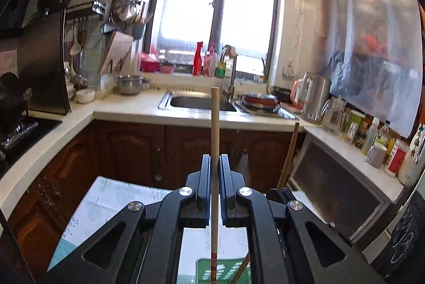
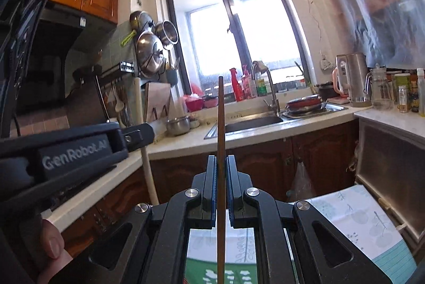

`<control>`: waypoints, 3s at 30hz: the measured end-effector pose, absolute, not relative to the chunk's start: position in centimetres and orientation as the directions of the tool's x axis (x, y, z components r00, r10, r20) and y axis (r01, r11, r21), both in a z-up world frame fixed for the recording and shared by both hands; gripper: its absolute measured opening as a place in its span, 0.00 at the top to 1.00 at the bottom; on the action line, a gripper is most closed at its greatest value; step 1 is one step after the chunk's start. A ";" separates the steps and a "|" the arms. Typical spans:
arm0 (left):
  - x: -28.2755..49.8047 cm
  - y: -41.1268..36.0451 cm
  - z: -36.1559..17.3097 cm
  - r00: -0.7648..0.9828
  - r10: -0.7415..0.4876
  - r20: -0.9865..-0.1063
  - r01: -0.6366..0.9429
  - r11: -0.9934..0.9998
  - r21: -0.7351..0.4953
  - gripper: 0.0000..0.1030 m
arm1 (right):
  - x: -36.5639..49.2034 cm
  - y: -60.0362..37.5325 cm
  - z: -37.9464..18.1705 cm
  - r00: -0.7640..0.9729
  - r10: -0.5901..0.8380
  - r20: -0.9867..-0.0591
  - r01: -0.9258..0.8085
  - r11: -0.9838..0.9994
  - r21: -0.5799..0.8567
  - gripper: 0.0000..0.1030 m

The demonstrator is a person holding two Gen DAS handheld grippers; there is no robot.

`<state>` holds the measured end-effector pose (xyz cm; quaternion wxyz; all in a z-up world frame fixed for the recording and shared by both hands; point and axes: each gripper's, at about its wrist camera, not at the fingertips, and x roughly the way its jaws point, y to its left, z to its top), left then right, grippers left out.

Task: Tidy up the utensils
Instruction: 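Insert the chopstick into the green holder with the left tool while the right tool inserts its own, then lower the left tool to the pile and grasp a light wooden chopstick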

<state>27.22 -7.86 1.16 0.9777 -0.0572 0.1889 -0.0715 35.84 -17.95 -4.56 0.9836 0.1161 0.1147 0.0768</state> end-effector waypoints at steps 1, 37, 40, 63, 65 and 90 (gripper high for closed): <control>27.6 -7.8 0.3 0.904 -0.166 -0.393 0.118 0.983 -0.144 0.97 | 35.8 -17.7 -5.6 0.958 0.182 -0.221 -0.126 0.961 0.247 0.94; 23.3 -6.2 -3.4 0.682 -0.292 -0.671 0.252 0.955 -0.159 0.49 | 28.4 -17.6 -11.8 0.789 0.364 -0.495 -0.345 0.929 0.132 0.63; 21.5 -5.8 -3.3 0.658 -0.293 -0.694 0.270 0.952 -0.146 0.46 | 27.0 -17.9 -11.1 0.753 0.349 -0.558 -0.333 0.933 0.133 0.63; 9.9 -3.6 -11.1 0.420 -0.314 -0.851 0.248 0.942 -0.225 0.22 | 8.1 -24.3 -16.5 0.527 0.251 -0.812 -0.101 0.967 0.234 0.63; 9.4 -3.9 -12.6 0.364 -0.350 -0.863 0.256 0.929 -0.268 0.31 | 7.4 -24.6 -17.2 0.514 0.248 -0.822 -0.088 0.968 0.236 0.63; 12.4 -5.6 -20.1 0.123 -0.412 -0.903 0.153 0.907 -0.393 0.91 | 6.8 -23.7 -19.1 0.470 0.333 -0.817 -0.143 0.943 0.301 0.63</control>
